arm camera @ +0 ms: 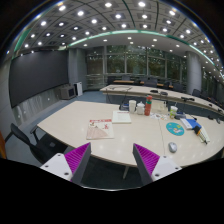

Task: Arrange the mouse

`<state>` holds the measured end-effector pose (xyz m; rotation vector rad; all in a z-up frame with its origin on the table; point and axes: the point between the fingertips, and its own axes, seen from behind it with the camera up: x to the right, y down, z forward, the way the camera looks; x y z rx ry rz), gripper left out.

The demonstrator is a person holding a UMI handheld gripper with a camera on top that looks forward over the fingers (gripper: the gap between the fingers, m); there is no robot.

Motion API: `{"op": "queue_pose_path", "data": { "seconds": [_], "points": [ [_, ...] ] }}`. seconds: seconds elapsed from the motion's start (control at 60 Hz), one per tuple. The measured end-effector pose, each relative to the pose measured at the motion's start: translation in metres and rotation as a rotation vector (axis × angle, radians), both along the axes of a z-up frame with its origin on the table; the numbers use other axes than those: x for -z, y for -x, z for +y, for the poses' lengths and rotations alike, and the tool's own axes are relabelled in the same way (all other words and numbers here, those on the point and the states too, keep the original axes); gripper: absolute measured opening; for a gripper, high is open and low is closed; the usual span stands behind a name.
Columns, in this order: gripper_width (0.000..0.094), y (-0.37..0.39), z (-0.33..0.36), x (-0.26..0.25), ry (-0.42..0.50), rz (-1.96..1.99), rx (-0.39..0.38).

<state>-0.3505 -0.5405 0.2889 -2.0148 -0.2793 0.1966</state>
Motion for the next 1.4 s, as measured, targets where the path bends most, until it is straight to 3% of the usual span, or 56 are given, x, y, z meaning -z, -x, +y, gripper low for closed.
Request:
{"op": "queue_pose_path", "data": {
  "seconds": [0.117,0.383,0.483,0.683,0.967,1.05,1.133,1.4],
  "points": [
    [0.0862,-0.022,0.007,0.023,0.008,-0.026,0.042],
    [0.0861,-0.138,0.037,0.14,0.124,-0.108,0.209],
    [0.0858,-0.198,0.066,0.169,0.132,-0.123,0.287],
    [0.0856,-0.304,0.152,0.217,0.121,-0.143,0.358],
    [0.0787,-0.372,0.29,0.277,0.159,-0.117,0.341],
    [0.0702,-0.374,0.309,0.297,0.186,-0.13,0.308],
    [0.052,-0.373,0.32,0.301,0.179,-0.108,0.299],
    [0.0385,-0.371,0.322,0.301,0.195,-0.111,0.259]
  ]
}}
